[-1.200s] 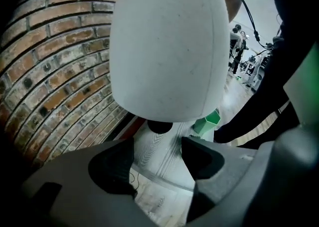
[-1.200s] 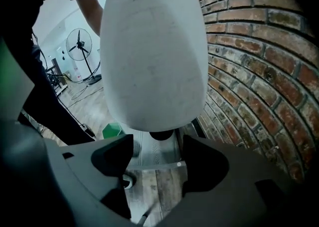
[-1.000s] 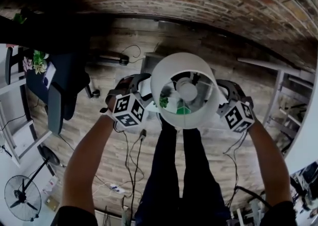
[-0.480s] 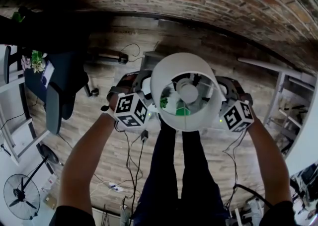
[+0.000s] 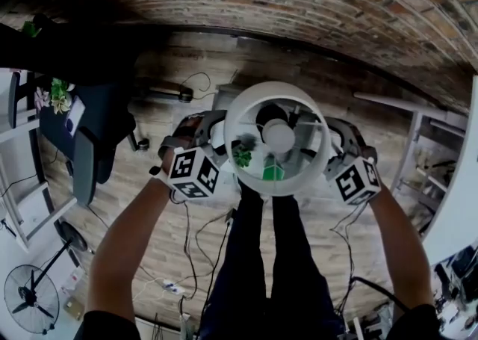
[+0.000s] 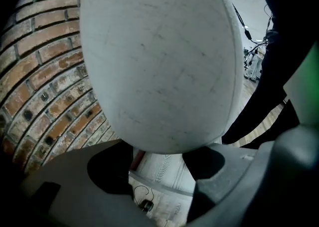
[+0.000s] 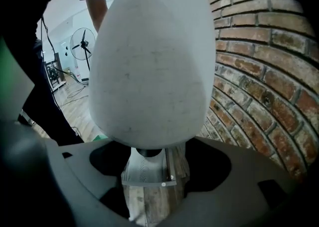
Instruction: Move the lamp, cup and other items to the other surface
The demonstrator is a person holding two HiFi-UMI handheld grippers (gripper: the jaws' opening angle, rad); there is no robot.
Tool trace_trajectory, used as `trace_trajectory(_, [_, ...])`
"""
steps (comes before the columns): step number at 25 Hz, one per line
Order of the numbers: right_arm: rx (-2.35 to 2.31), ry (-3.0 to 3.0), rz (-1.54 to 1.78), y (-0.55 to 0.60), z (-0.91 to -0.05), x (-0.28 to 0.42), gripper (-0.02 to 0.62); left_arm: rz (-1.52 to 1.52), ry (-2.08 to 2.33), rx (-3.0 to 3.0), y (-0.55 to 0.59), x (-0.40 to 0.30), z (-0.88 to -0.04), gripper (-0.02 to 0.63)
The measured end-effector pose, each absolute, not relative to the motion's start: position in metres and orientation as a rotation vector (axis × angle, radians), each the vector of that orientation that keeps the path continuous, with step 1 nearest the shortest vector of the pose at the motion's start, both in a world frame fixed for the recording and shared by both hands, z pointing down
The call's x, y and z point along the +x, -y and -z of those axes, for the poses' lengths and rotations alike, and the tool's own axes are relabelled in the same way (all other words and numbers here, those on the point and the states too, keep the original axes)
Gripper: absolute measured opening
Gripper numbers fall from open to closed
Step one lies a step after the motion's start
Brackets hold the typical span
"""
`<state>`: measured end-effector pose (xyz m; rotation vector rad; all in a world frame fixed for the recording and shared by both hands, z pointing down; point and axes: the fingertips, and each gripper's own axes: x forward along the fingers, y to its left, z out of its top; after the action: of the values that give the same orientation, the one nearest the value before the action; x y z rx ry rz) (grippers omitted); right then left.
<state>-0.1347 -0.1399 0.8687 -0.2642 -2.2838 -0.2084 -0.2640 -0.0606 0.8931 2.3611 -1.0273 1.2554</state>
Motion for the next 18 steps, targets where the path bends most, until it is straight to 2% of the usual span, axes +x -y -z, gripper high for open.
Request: trace_trajectory(18, [-0.201, 2.345, 0.202, 0.131, -0.691, -0.130, 0.347, -1.204, 1.073, 2.449, 0.061, -0.264, -0.704, 0.301])
